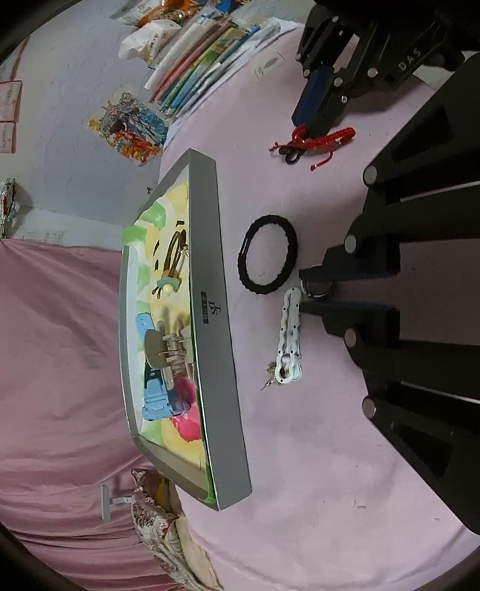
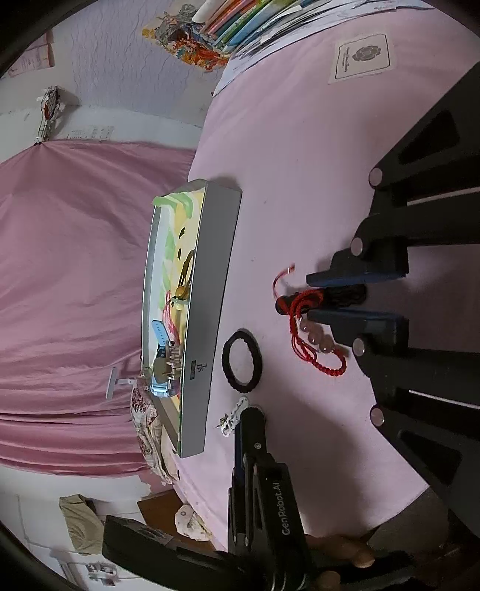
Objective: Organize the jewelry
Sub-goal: 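Lower the right gripper onto the red-corded black bead pendant and grasp it, then lift the bead pendant with the right gripper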
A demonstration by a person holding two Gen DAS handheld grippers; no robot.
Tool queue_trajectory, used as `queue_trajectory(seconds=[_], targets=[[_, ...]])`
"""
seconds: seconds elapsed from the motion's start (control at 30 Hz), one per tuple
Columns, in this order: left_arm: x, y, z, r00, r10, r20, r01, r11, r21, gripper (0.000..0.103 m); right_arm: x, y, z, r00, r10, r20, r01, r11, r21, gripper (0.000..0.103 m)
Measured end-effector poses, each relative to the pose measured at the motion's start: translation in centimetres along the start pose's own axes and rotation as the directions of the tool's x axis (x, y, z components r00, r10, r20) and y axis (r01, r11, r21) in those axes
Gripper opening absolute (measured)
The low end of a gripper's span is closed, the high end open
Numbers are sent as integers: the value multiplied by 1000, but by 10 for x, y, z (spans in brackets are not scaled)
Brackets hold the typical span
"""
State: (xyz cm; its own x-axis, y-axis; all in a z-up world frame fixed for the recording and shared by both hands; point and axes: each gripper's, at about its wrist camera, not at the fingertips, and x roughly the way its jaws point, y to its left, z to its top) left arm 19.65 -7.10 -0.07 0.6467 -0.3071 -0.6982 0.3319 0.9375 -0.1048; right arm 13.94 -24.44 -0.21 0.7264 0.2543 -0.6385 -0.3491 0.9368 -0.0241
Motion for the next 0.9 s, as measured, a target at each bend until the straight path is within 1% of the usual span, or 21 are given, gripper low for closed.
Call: queue_trajectory(seconds=[0.2, 0.3, 0.4, 0.53, 0.57, 0.63, 0.73, 0.8, 0.83, 0.87, 0.9], targets=[[-5, 1, -5, 1000, -20, 8, 21, 1000, -18, 4, -6, 2, -2, 1000, 4, -28, -4, 1000, -3, 11], [-9, 1, -9, 999, -28, 14, 29, 999, -30, 3, -11, 7, -1, 998, -37, -54, 33, 998, -58, 11], [-13, 1, -12, 999, -36, 19, 36, 999, -39, 3, -15, 4, -3, 994, -78, -73, 72, 994, -84, 11], [-17, 0, -14, 999, -46, 24, 47, 998, -40, 3, -19, -1, -5, 987, -152, -60, 144, 983, -117, 11], [-17, -1, -14, 999, -47, 26, 48, 998, -41, 3, -20, -3, -4, 986, -158, -53, 151, 982, -118, 11], [-20, -1, -14, 998, -54, 35, 55, 997, -45, 3, -22, -5, -1, 988, -150, -38, 145, 984, -106, 11], [-25, 0, -14, 997, -53, 49, 55, 997, -51, 3, -25, -7, 7, 996, -95, -3, 94, 993, -67, 11], [-29, 1, -14, 997, -48, 59, 51, 997, -56, 3, -25, -2, 15, 997, -69, 23, 71, 996, -63, 11], [-31, 2, -14, 997, -43, 63, 47, 997, -58, 3, -25, 2, 19, 997, -61, 37, 64, 995, -74, 10], [-32, 4, -14, 997, -38, 66, 42, 997, -62, 3, -26, 9, 24, 997, -61, 55, 66, 993, -101, 2], [-33, 5, -14, 997, -35, 69, 39, 997, -66, 3, -26, 16, 28, 996, -62, 64, 70, 989, -129, 2]])
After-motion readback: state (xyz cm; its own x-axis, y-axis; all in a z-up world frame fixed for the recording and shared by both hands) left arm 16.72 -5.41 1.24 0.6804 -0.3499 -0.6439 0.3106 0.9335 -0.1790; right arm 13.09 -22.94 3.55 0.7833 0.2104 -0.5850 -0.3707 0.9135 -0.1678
